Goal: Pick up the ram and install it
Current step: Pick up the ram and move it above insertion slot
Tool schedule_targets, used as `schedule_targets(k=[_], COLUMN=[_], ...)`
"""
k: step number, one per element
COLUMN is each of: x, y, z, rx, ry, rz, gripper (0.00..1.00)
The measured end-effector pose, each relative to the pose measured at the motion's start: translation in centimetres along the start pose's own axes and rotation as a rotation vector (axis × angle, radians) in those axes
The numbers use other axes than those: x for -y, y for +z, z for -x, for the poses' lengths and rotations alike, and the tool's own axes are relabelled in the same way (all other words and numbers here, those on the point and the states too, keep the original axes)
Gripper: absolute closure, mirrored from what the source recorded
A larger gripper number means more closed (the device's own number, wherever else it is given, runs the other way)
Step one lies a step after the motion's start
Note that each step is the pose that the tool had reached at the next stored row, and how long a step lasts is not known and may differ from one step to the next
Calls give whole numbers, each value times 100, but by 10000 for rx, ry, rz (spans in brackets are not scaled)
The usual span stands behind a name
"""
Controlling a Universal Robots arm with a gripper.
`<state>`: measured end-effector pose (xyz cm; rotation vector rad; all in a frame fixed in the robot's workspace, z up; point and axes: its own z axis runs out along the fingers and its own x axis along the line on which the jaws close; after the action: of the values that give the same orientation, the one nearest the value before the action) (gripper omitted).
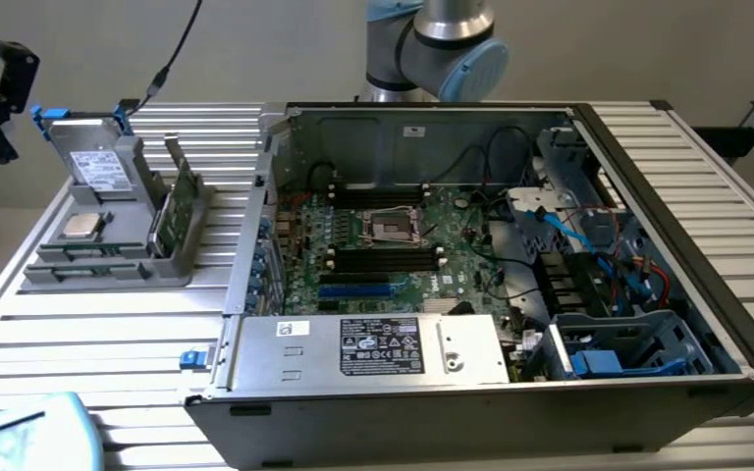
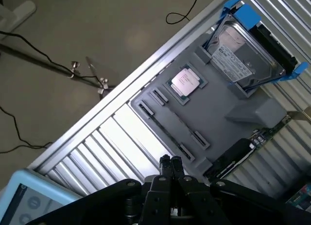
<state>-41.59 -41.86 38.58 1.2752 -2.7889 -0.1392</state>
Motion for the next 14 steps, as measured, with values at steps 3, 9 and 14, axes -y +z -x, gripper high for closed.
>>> schedule_targets(k=[3,9,14], x=[8,18,19], y=[0,-2,0], z=[7,15,16], rx=[-30,-49,-93], ry=[-335,-996,-1803], rz=[-15,-96,-170], gripper=[89,89,89])
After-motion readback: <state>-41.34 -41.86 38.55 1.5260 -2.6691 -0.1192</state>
